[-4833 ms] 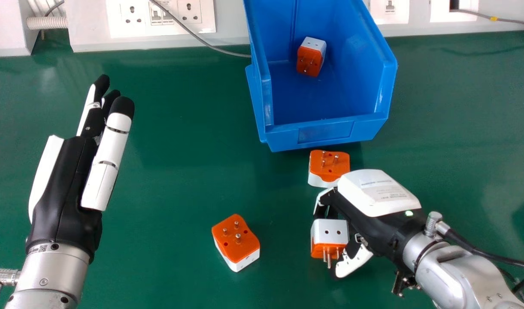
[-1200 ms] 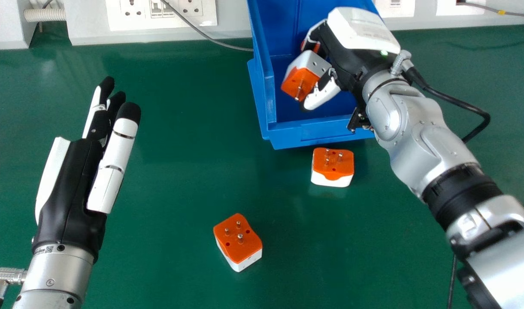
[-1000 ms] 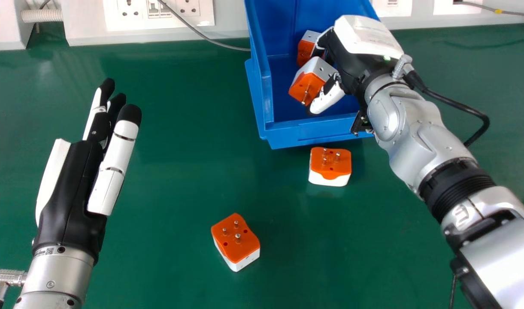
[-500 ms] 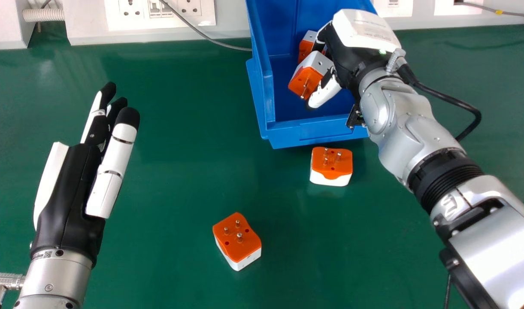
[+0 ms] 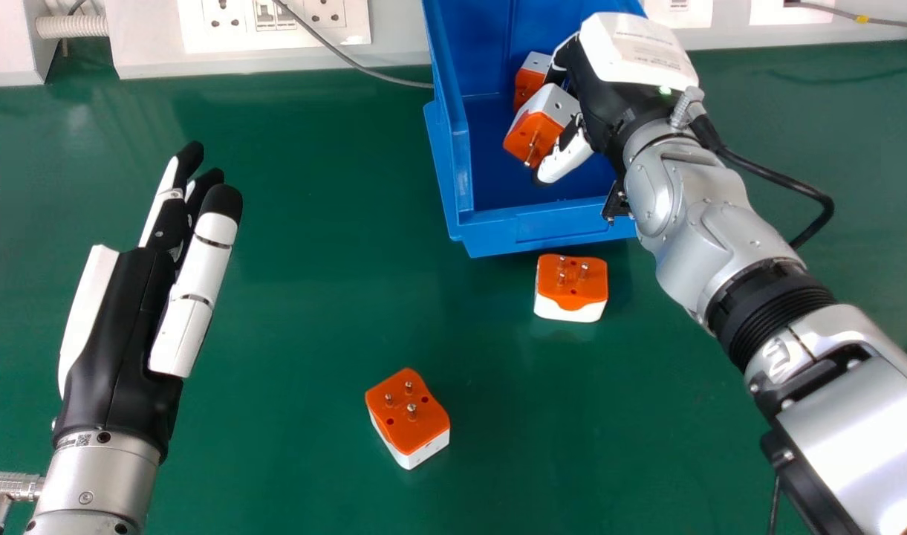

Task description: Pick all objects and put in blue box

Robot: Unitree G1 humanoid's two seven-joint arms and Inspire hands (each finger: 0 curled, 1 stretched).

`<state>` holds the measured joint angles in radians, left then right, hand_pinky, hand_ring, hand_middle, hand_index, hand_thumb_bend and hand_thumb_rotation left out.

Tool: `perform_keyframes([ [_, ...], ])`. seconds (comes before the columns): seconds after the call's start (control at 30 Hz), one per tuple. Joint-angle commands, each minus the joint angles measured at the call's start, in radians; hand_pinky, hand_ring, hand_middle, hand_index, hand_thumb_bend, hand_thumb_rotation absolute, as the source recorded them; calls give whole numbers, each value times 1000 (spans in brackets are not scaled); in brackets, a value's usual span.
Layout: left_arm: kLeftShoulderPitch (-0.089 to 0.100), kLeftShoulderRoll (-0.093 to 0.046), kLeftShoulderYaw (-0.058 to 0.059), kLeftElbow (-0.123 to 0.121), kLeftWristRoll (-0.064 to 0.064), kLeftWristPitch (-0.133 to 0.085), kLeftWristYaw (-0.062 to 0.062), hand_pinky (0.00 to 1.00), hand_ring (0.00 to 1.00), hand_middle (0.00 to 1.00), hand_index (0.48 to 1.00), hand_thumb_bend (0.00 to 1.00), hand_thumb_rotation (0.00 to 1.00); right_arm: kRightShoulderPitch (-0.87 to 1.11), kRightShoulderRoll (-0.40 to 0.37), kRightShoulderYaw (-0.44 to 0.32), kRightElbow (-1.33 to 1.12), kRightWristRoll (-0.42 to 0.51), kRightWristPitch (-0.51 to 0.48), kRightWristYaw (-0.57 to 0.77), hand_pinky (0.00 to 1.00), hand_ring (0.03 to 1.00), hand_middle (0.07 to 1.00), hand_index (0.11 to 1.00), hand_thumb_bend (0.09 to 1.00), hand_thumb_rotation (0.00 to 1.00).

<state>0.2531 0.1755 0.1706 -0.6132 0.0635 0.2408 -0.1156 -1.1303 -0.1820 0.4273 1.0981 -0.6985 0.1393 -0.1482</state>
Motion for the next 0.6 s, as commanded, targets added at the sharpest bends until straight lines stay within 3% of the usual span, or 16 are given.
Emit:
perform_keyframes([
  [0.0,4,5,-1,-29,5,-20,5,884,956,960,976,503,1000,-37,-5,-3,-14,11,-5,-16,326,419,517,535,492,0],
  [0.33,0,6,3,-26,1,-14,4,880,953,959,975,499,1000,-34,-1,0,-21,24,22,15,335,422,518,522,495,0],
  [0.57,-2,4,-2,-29,3,-13,7,879,953,959,975,499,1000,-40,-6,16,-17,18,26,20,337,423,518,519,495,0],
])
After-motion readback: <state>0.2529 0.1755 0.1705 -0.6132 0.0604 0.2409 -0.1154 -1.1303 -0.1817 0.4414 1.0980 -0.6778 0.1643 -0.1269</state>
